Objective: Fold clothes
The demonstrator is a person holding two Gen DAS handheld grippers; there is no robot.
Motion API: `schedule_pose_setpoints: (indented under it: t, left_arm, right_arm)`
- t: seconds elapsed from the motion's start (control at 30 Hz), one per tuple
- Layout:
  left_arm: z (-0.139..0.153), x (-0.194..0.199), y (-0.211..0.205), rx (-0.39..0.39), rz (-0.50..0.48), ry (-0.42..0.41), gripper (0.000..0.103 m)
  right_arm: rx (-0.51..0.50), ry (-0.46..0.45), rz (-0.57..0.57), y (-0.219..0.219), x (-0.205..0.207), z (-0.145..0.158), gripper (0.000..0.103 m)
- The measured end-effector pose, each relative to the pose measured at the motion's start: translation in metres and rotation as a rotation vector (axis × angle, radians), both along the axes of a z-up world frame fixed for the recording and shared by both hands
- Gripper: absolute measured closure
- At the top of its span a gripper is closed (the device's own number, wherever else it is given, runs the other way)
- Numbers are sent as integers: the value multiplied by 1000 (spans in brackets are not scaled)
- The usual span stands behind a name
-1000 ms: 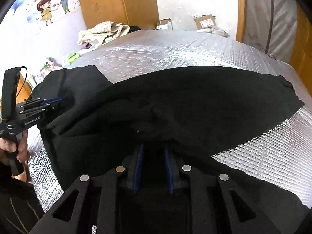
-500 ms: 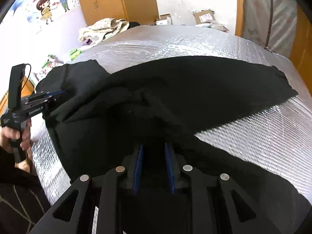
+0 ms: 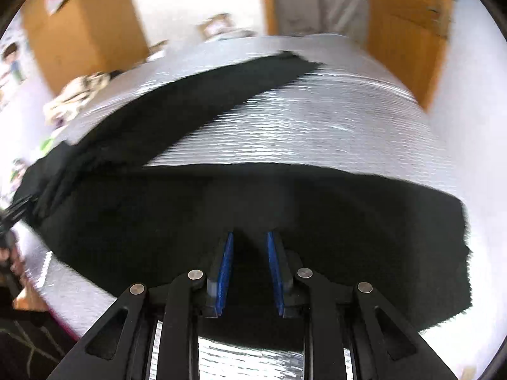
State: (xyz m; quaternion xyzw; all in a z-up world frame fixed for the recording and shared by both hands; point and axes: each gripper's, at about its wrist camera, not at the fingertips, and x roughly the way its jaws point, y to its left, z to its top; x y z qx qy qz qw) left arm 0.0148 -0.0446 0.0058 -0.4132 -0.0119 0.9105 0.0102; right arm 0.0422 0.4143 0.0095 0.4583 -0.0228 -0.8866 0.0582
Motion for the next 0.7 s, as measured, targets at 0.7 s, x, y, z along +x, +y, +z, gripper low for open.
schedule_pose_setpoints:
  t: [0.7]
  left_arm:
    - [13,-11,30,66,-83,24,88]
  right_arm:
    - [-170,99,107,-42,-62,15,79]
